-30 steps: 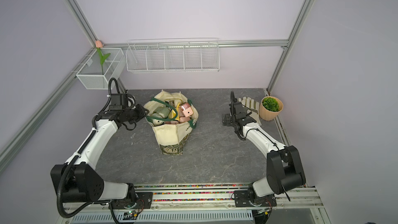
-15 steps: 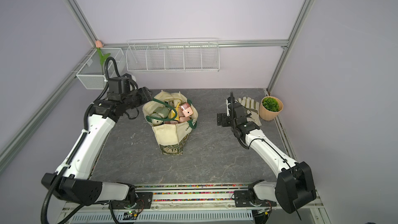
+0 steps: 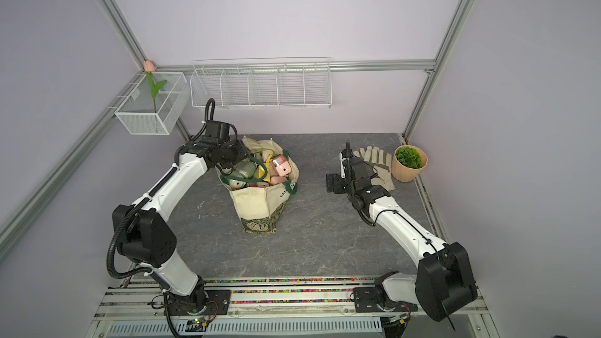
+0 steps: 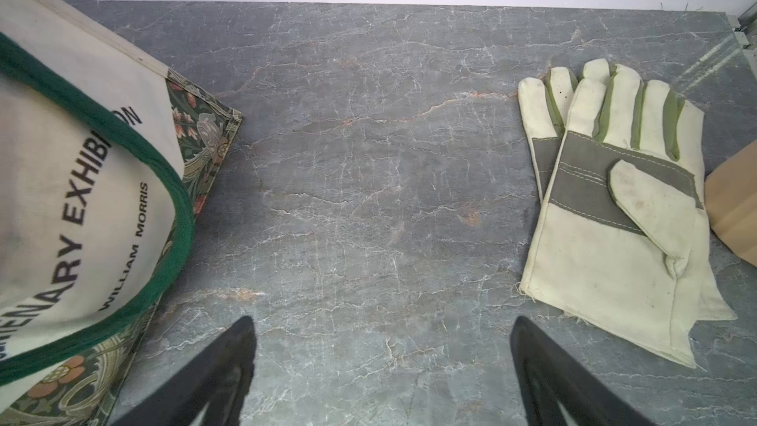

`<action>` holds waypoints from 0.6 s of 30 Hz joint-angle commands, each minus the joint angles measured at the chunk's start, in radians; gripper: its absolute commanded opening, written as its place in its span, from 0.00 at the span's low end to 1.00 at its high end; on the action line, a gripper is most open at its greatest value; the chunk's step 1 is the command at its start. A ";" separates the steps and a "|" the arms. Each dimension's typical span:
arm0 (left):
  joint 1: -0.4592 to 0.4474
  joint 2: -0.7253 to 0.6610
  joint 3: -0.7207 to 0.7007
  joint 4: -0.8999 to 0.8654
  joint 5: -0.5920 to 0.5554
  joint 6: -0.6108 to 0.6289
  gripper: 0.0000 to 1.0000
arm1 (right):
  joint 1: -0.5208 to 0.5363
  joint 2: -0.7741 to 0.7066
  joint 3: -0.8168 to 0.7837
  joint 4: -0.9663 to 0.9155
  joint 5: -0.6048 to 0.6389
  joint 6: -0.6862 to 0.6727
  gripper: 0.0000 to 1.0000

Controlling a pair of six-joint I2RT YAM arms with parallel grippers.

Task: Take out the pencil sharpeners from the tote bags
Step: Adjust the canvas bag at the center of the board.

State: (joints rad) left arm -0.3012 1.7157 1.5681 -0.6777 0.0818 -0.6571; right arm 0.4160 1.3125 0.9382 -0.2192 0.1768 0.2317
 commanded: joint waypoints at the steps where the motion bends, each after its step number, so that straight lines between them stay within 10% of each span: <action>1: -0.022 0.022 0.019 0.071 0.033 -0.035 0.54 | 0.008 0.019 -0.006 0.020 -0.020 0.011 0.97; 9: -0.023 0.053 -0.004 0.236 0.210 -0.073 0.08 | 0.015 0.023 -0.018 0.020 -0.016 0.012 0.96; 18: 0.072 -0.147 -0.121 0.324 0.374 -0.117 0.00 | 0.061 -0.001 0.017 0.046 -0.120 -0.001 0.92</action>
State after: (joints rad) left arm -0.2768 1.6676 1.4837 -0.4694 0.3336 -0.7330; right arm 0.4511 1.3289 0.9371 -0.2169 0.1314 0.2329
